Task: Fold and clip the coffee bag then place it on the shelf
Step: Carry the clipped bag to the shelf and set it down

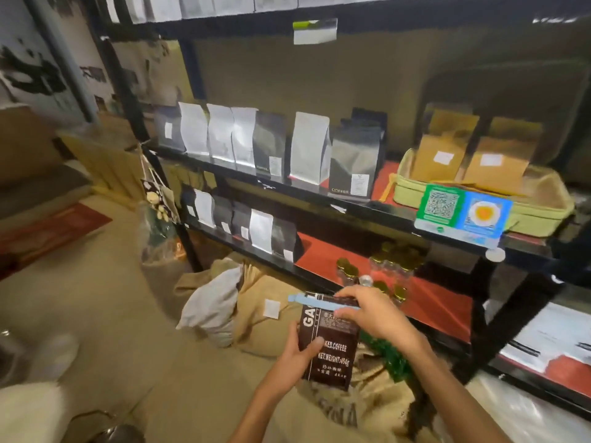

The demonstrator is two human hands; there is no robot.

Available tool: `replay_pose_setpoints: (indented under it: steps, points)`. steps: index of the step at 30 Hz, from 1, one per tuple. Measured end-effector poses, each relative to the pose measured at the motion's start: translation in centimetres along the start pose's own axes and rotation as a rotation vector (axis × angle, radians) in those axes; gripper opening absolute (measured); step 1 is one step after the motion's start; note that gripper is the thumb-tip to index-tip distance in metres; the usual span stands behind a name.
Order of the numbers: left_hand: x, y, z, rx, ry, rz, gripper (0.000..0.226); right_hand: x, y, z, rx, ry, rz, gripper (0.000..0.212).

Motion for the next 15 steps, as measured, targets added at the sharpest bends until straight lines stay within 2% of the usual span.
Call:
replay_pose_setpoints:
  steps: [4, 8, 10, 13, 15]
  points:
    - [-4.3, 2.3, -9.0, 0.069, 0.078, -0.145, 0.044, 0.7, 0.2, -9.3, 0.074, 0.107, 0.003, 0.033]
    - [-8.6, 4.2, -17.0, 0.072, 0.156, -0.197, 0.059, 1.1, 1.8, -18.0, 0.172, 0.224, -0.04, 0.034]
    - [-11.1, 3.7, -20.6, -0.003, 0.153, -0.232, 0.046, 1.5, 2.7, -21.8, 0.239, 0.271, -0.1, 0.032]
    - [-13.9, 2.8, -25.0, -0.078, 0.029, -0.269, 0.016, 2.1, 4.3, -27.1, 0.326, 0.324, -0.114, 0.03]
    - [-15.6, 2.6, -27.1, -0.104, -0.015, -0.26, 0.012, 2.5, 5.7, -30.2, 0.386, 0.318, -0.08, 0.032]
Point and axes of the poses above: each hand's wrist, its own z-axis away from the middle knuckle, its own x-axis out of the palm, y = z × x, the point moved 8 cm from there along -z, towards the middle knuckle
